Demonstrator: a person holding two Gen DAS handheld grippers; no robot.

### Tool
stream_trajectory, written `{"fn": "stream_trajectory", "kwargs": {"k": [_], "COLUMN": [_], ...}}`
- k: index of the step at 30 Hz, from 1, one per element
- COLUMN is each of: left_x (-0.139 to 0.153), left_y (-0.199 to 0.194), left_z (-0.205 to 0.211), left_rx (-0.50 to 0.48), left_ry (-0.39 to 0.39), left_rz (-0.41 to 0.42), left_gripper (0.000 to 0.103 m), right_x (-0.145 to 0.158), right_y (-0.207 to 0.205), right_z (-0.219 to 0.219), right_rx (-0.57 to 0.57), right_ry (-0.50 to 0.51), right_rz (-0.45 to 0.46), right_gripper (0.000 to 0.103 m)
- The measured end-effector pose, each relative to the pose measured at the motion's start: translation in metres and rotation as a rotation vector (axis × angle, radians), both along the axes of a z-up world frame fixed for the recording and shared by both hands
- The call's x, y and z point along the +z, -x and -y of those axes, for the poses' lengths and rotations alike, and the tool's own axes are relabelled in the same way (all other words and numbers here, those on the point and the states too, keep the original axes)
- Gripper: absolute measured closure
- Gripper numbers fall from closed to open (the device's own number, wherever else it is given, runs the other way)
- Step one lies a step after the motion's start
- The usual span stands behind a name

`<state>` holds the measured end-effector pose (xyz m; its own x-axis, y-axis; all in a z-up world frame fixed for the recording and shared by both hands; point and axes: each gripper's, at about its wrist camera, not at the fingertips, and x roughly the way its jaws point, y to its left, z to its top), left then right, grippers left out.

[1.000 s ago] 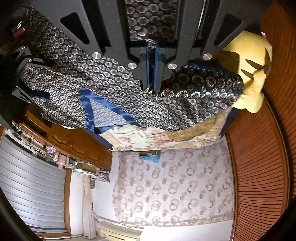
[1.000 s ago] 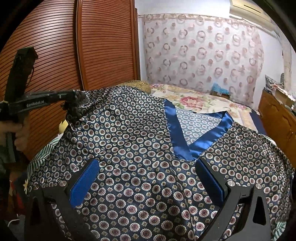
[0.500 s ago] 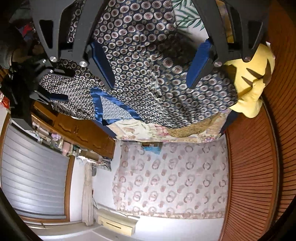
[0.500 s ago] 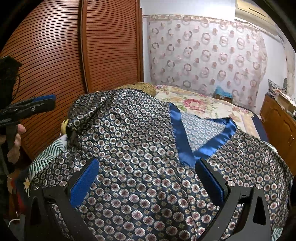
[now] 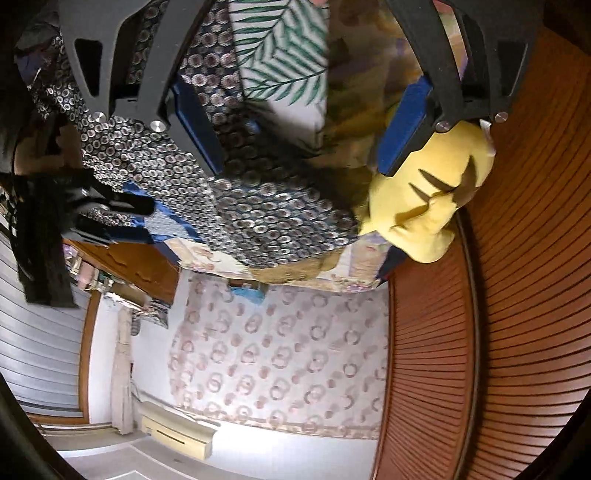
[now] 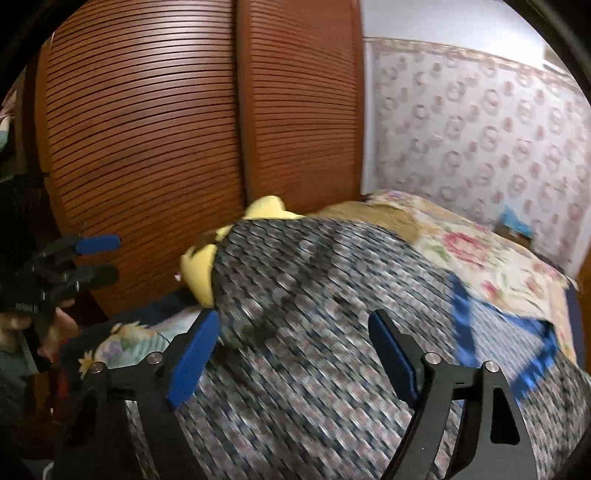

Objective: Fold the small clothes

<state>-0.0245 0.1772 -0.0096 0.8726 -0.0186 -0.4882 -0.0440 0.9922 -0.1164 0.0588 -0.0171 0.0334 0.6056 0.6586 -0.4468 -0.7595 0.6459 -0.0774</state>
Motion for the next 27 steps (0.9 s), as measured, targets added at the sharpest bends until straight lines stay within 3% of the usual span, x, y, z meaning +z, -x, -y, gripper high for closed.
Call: {"fn": "stream_trajectory", "kwargs": {"k": [6, 8, 10, 15, 16, 18, 20, 22, 27], "left_x": [-0.008, -0.014, -0.019, -0.025, -0.025, -0.024, -0.024, -0.023, -0.026], "left_y": [0.005, 0.005, 0.005, 0.007, 0.006, 0.006, 0.005, 0.005, -0.001], "left_z": [-0.017, -0.021, -0.026, -0.030, -0.029, -0.028, -0.026, -0.024, -0.014], "left_rx": [0.033, 0.044, 0.056, 0.057, 0.056, 0.054, 0.047, 0.039, 0.021], "left_ry": [0.004, 0.004, 0.011, 0.028, 0.030, 0.034, 0.036, 0.035, 0.038], "left_rz": [-0.011, -0.020, -0.034, -0.038, -0.036, -0.033, -0.030, -0.028, -0.030], "left_gripper": [0.017, 0.017, 0.017, 0.017, 0.017, 0.017, 0.017, 0.017, 0.017], "right_x": [-0.008, -0.013, -0.017, -0.040, -0.043, -0.050, -0.051, -0.047, -0.035], "right_y": [-0.030, -0.037, -0.043, -0.060, -0.063, -0.070, -0.075, -0.076, -0.087], "right_z": [-0.067, -0.084, -0.100, -0.135, -0.141, -0.147, -0.146, -0.139, -0.099], "right_rx": [0.100, 0.145, 0.183, 0.169, 0.159, 0.132, 0.125, 0.131, 0.036], "right_ry": [0.064, 0.085, 0.109, 0.275, 0.305, 0.351, 0.334, 0.276, 0.124], "right_rz": [-0.043, -0.047, -0.056, -0.059, -0.056, -0.042, -0.020, -0.015, -0.004], "right_gripper": [0.023, 0.031, 0.032, 0.032, 0.036, 0.061, 0.090, 0.098, 0.099]}}
